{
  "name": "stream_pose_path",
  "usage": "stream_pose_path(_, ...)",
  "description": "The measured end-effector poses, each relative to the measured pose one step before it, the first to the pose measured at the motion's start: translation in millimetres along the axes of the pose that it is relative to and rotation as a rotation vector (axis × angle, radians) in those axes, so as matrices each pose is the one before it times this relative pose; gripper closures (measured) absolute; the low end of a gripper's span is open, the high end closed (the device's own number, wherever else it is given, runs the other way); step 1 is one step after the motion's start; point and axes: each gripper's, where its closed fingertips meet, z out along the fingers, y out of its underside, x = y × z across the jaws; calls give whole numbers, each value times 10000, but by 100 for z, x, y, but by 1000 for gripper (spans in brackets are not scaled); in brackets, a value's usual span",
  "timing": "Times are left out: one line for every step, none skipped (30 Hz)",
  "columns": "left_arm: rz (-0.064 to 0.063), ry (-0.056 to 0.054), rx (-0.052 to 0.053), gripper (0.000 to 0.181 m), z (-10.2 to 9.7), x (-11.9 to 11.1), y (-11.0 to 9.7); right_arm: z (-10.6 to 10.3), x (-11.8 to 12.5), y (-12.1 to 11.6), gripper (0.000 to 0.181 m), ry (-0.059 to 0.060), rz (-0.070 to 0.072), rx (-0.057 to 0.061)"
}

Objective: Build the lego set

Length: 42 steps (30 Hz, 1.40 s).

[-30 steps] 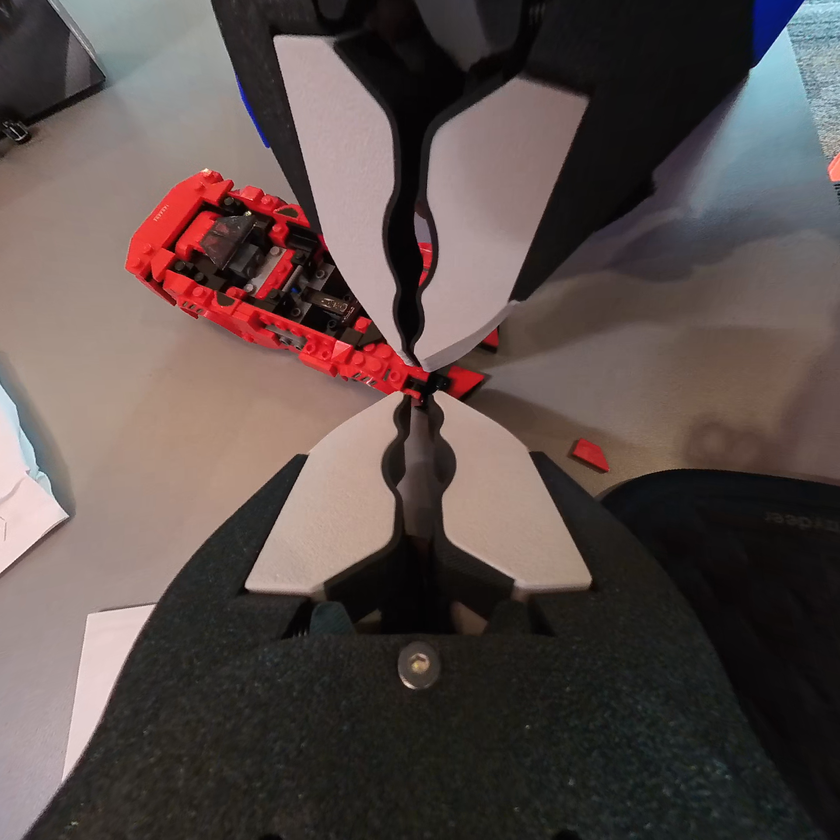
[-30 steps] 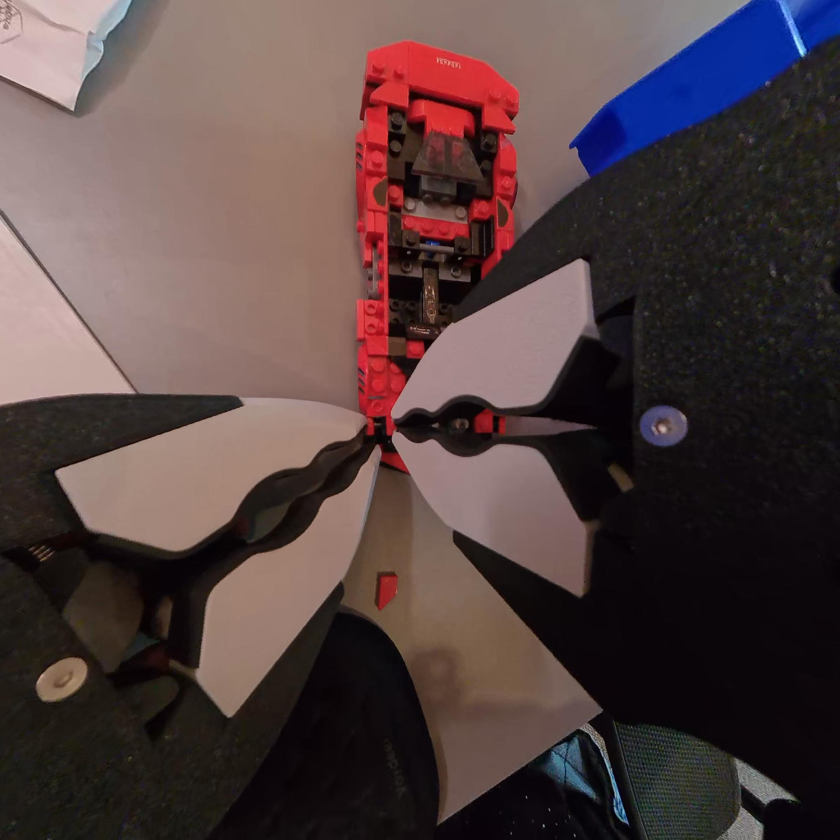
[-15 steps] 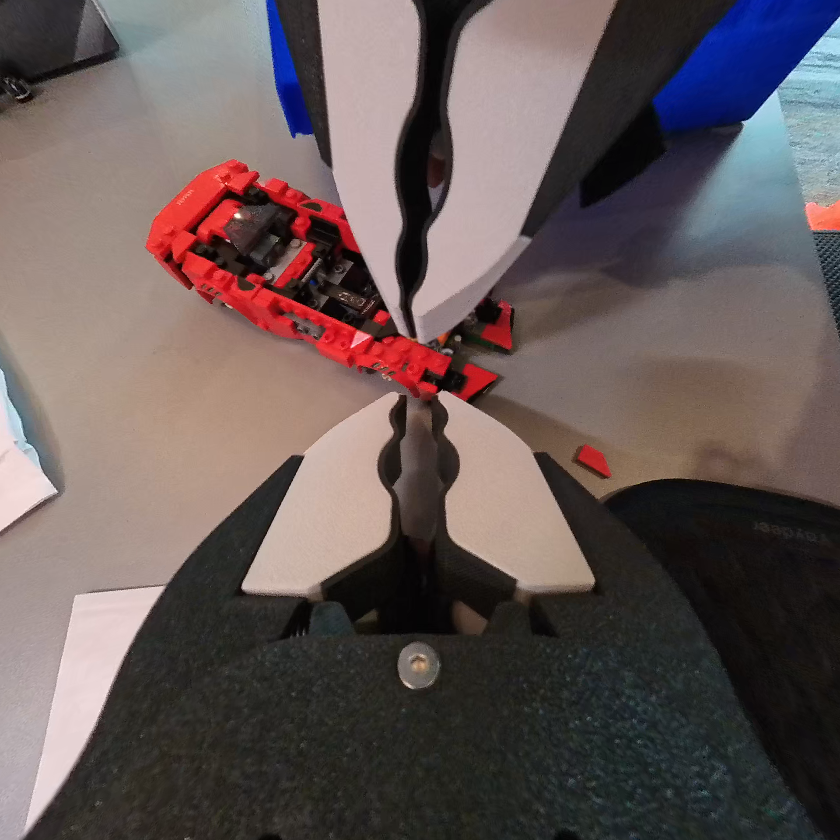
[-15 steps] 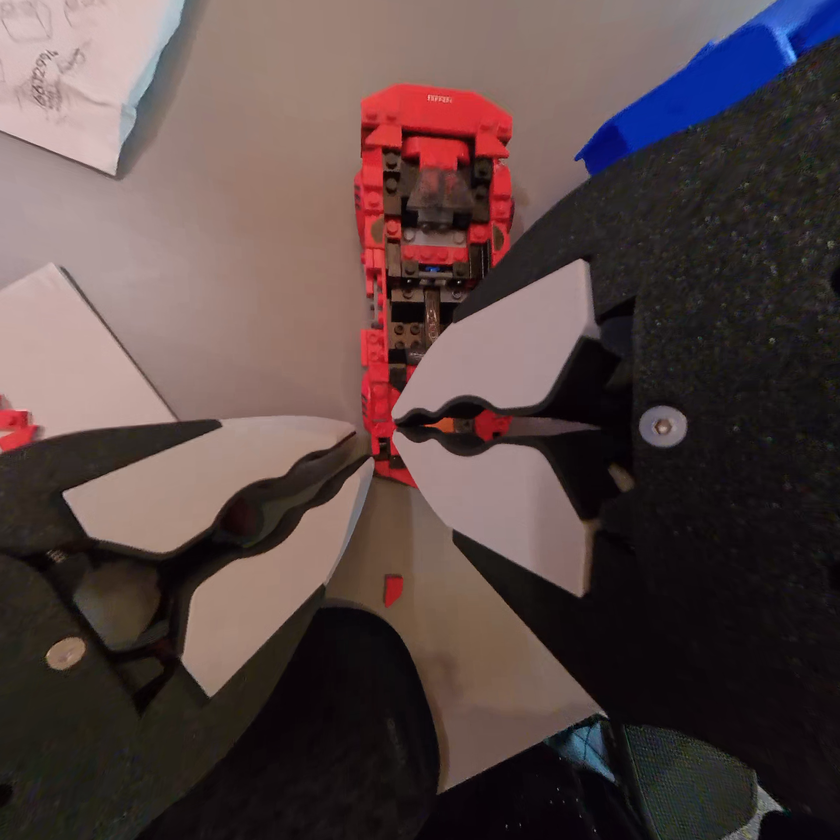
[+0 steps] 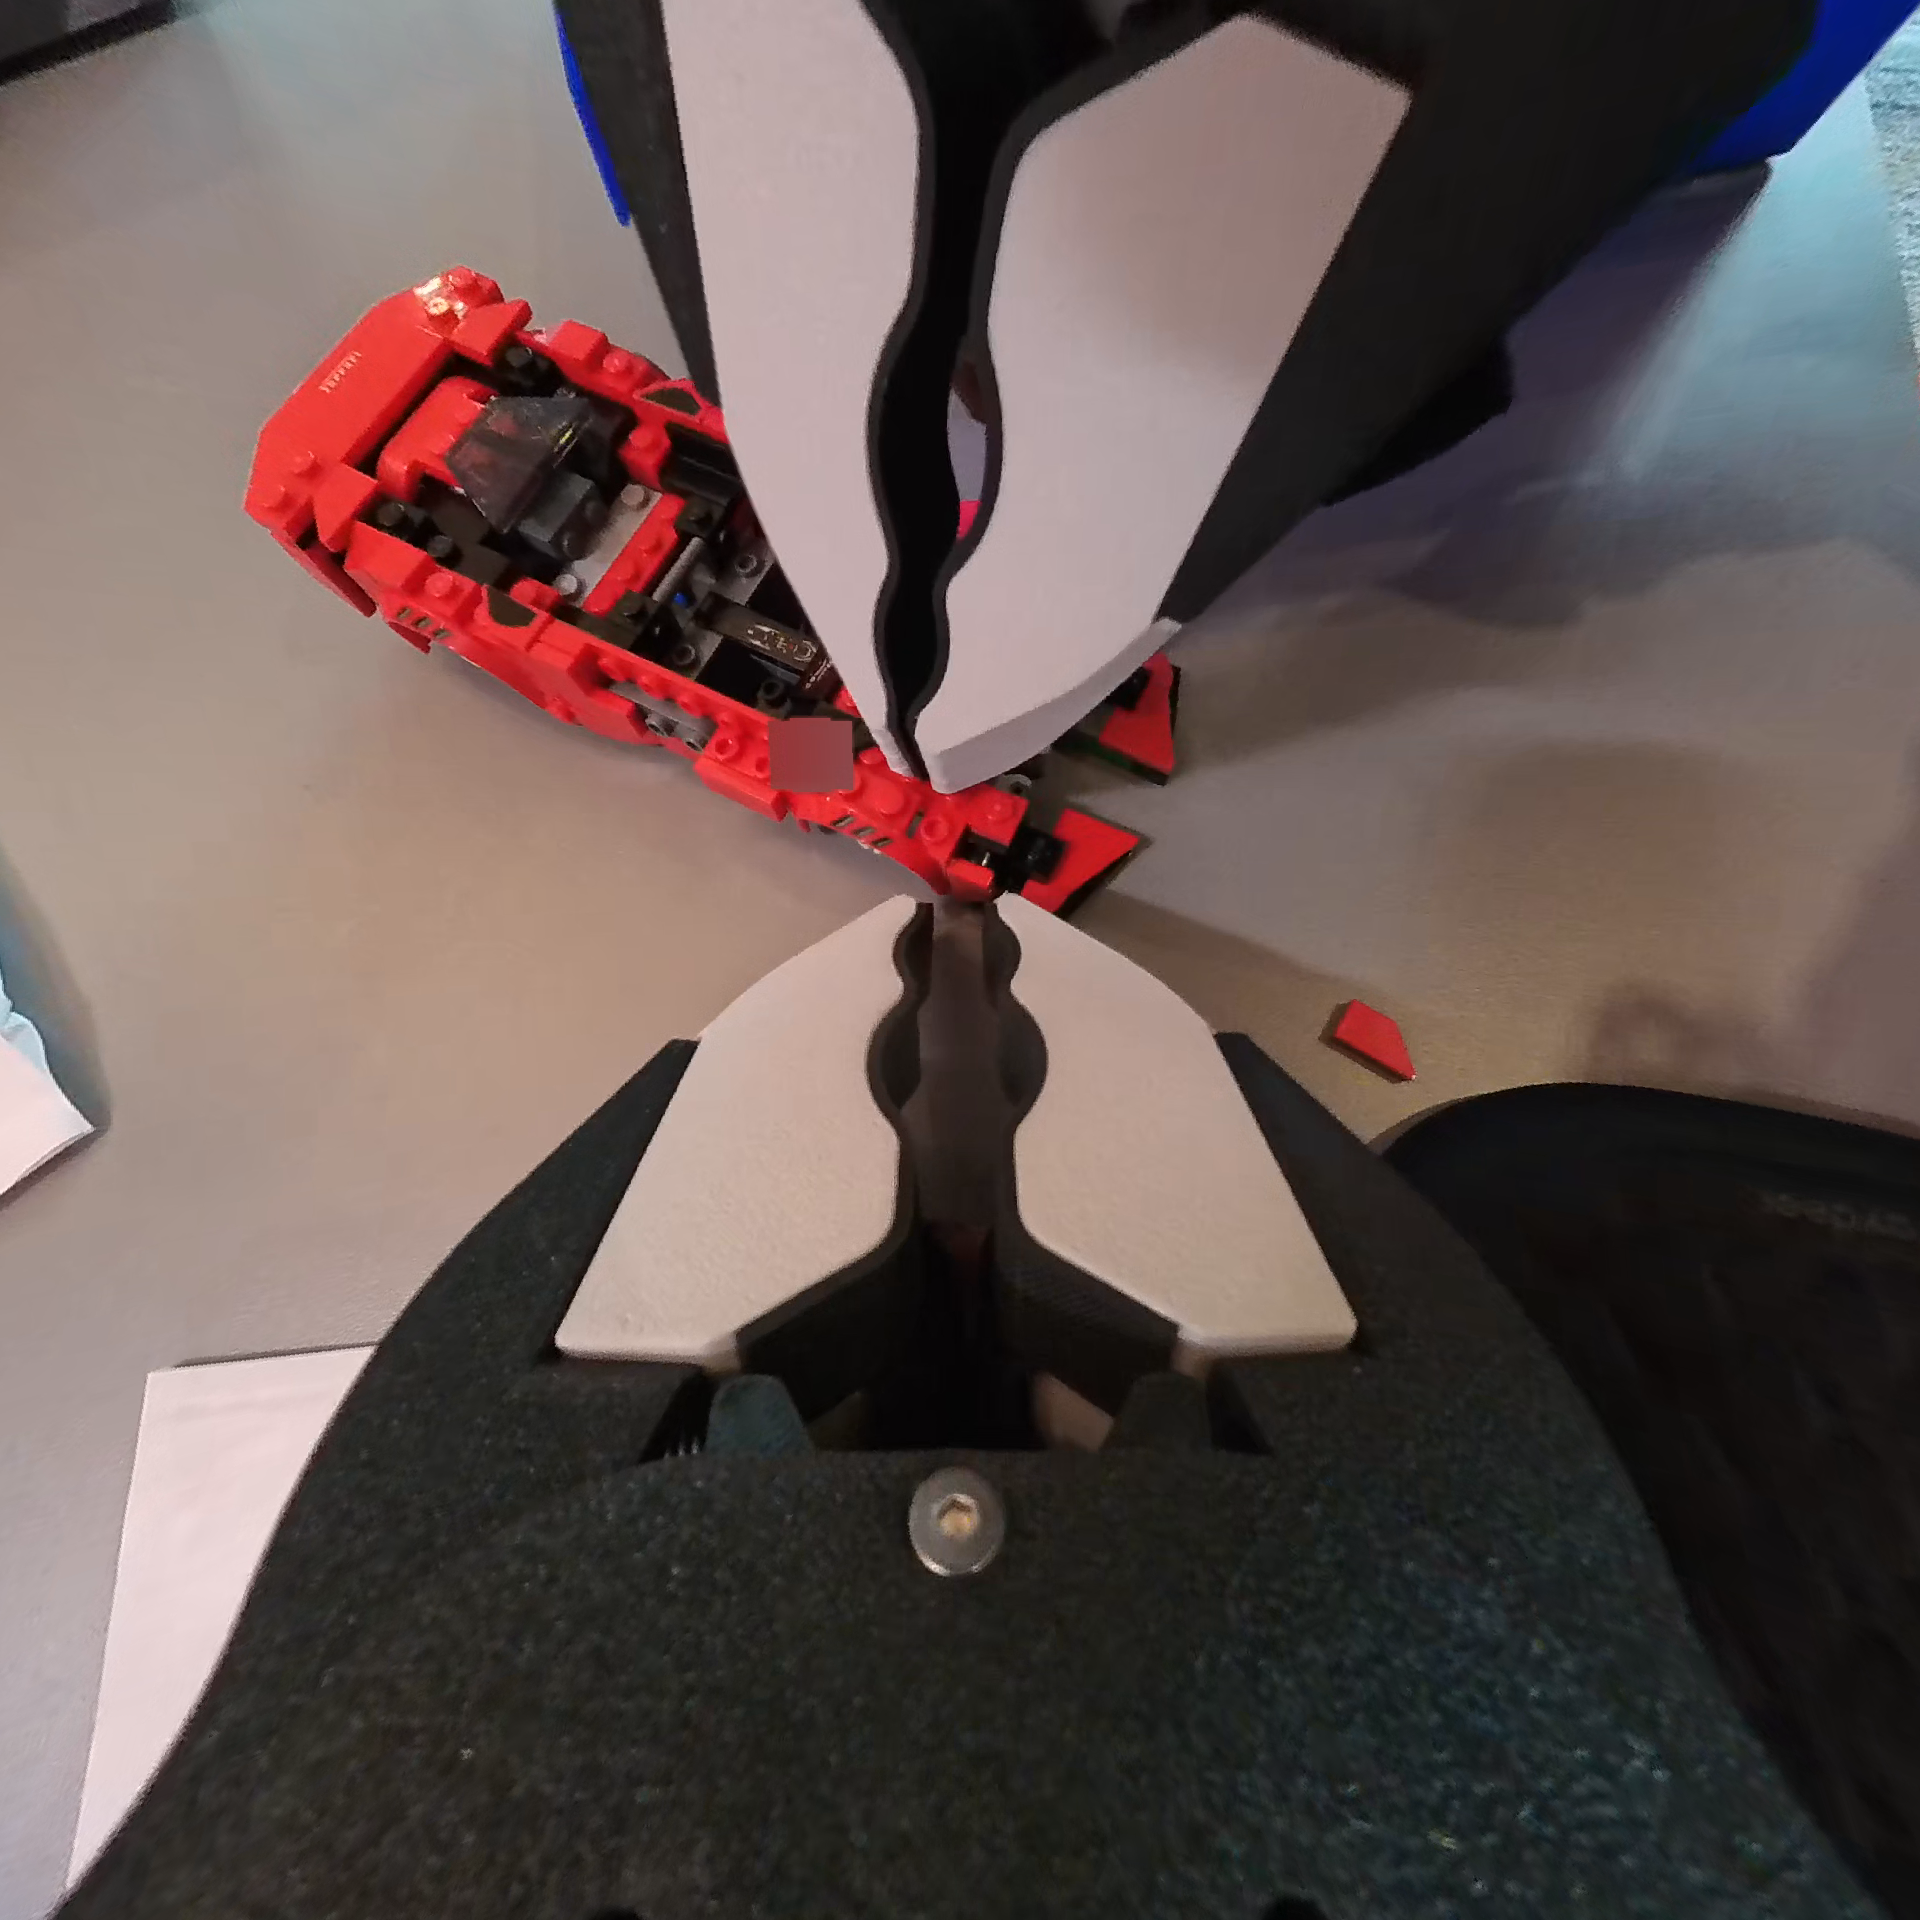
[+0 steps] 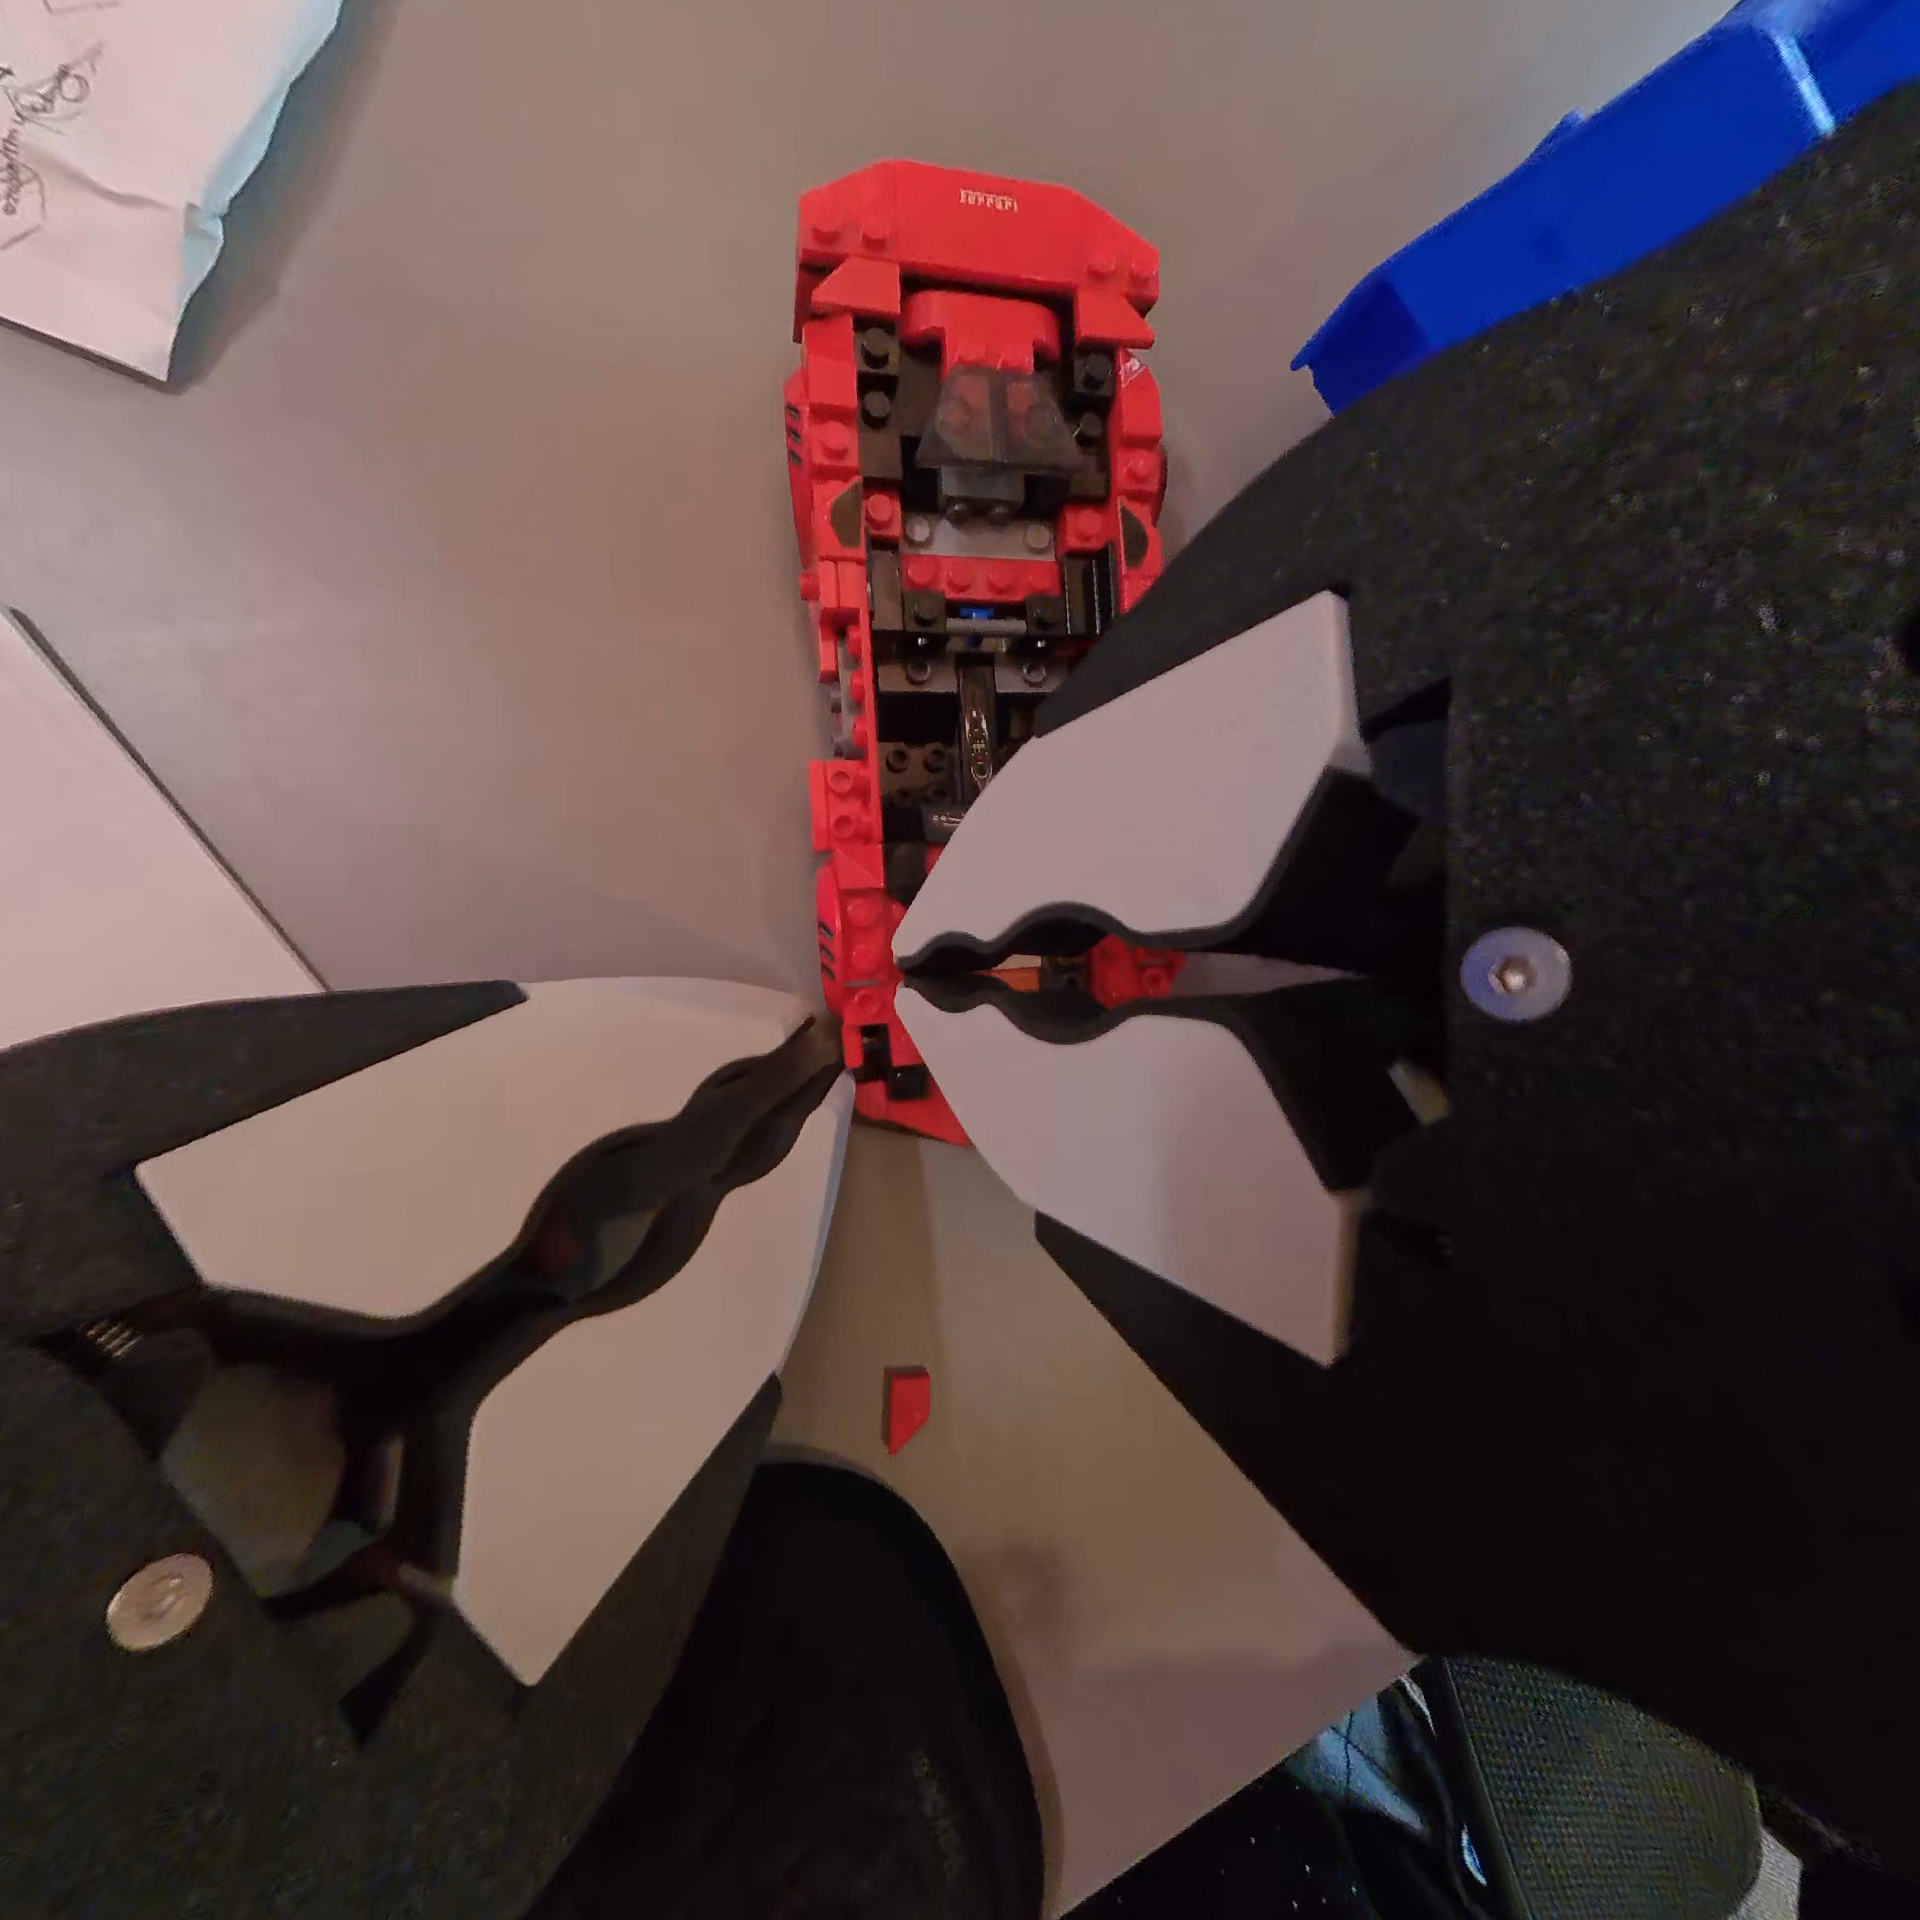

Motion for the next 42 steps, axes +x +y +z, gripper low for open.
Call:
stream_pose_path(-16,13,8,173,2,0,-6,11,87,140,181,105,24,-89)
stream_pose_path(-16,9,-7,173,2,-7,4,28,66,181,181,122,-29,-116)
stream_pose_path(-10,15,-16,173,21,7,20,-14,3,-14,181,108,-69,-30)
stream_pose_path(-8,5,-18,174,9,1,18,4,13,-28,181,154,-265,-36)
stream_pose_path(10,-7,-9,174,8,3,12,4,12,-14,181,94,-73,13)
stream_pose_path(28,-14,7,174,-7,1,0,1,1,-18,181,-7,105,66)
stream_pose_path(22,-8,1,175,1,23,-4,-7,-2,7,181,-28,38,80)
stream_pose_path(3,-1,0,175,0,-3,0,-3,-12,-14,181,-58,-6,32)
stream_pose_path(-26,11,-2,175,4,-11,-1,-4,1,-27,181,-71,-125,-11)
stream_pose_path(-49,20,5,174,-9,-30,-7,-23,-2,-15,181,-114,-64,25)
stream_pose_path(-69,26,39,174,-40,-30,-43,-107,31,-11,181,-168,85,115)
stream_pose_path(-82,27,64,173,-60,-43,-71,-360,131,-113,181,-131,198,265)
stream_pose_path(-87,-10,80,173,-79,-96,-81,-523,253,-236,181,-22,208,337)
stream_pose_path(-86,-12,87,173,-85,-92,-97,-513,242,-160,181,25,86,253)
stream_pose_path(-93,-2,80,173,-62,-84,-87,-380,222,-70,181,57,12,145)
stream_pose_path(-101,-3,54,173,-65,-97,-55,-220,142,50,181,47,-11,23)
stream_pose_path(-84,17,39,173,-27,-61,-50,-113,120,157,181,57,-3,-52)
stream_pose_path(-57,18,31,173,-25,-30,-33,-115,168,126,181,96,14,-13)
stream_pose_path(-26,-4,21,173,-25,-23,-23,-131,164,16,181,108,57,83)
stream_pose_path(-12,-32,17,173,-13,-50,-16,-161,-49,-34,181,-5,128,129)
stream_pose_path(-8,-30,17,173,-18,-43,-13,-197,-250,-47,181,-74,160,136)
stream_pose_path(-16,-36,15,172,-4,-56,-22,-254,-481,-109,181,-106,104,204)
stream_pose_path(-21,-11,20,172,-19,-30,-26,-251,-774,-198,181,-137,16,313)
stream_pose_path(-32,8,27,172,-28,-25,-27,-181,-1188,-182,181,-273,-45,357)
stream_pose_path(-51,10,29,172,-19,-38,-37,-25,-1380,-58,181,-337,-42,312)
stream_pose_path(-63,6,18,172,-12,-52,-22,135,-1418,151,159,-330,-42,226)
stream_pose_path(-56,-4,12,172,-14,-56,-16,232,-1295,435,151,-262,-26,82)
stream_pose_path(-31,-3,24,172,-18,-28,-32,266,-1025,514,153,-97,2,74)
stream_pose_path(-12,-12,51,172,-43,-33,-59,258,-705,424,155,98,-3,158)
stream_pose_path(-3,-26,114,172,-112,-36,-143,247,-612,369,157,118,-36,216)
stream_pose_path(29,-33,179,171,-164,-56,-247,215,-460,443,159,154,-66,219)
stream_pose_path(83,-61,200,171,-248,-120,-297,183,-129,489,161,283,-11,241)
stream_pose_path(74,-109,175,169,-331,-218,-337,182,-26,531,161,222,165,207)
stream_pose_path(26,-101,153,167,-392,-218,-358,200,-110,554,161,34,303,123)
stream_pose_path(-33,-120,122,164,-485,-238,-397,186,-45,419,160,17,304,155)
stream_pose_path(-116,-197,78,162,-603,-288,-454,170,-10,185,160,44,163,263)
stream_pose_path(-120,-136,47,160,-742,-80,-508,151,41,128,160,85,16,268)
stream_pose_path(-48,-28,53,157,-869,216,-530,152,131,163,161,135,-34,194)
stream_pose_path(46,-21,92,155,-963,383,-520,173,100,142,162,90,-11,161)
stream_pose_path(92,-103,147,154,-1021,395,-488,170,14,-6,162,14,3,197)
stream_pose_path(60,-122,146,154,-1064,466,-384,78,27,-251,163,36,-49,279)
stream_pose_path(29,-61,54,153,-1094,639,-158,-86,168,-290,163,116,-116,173)
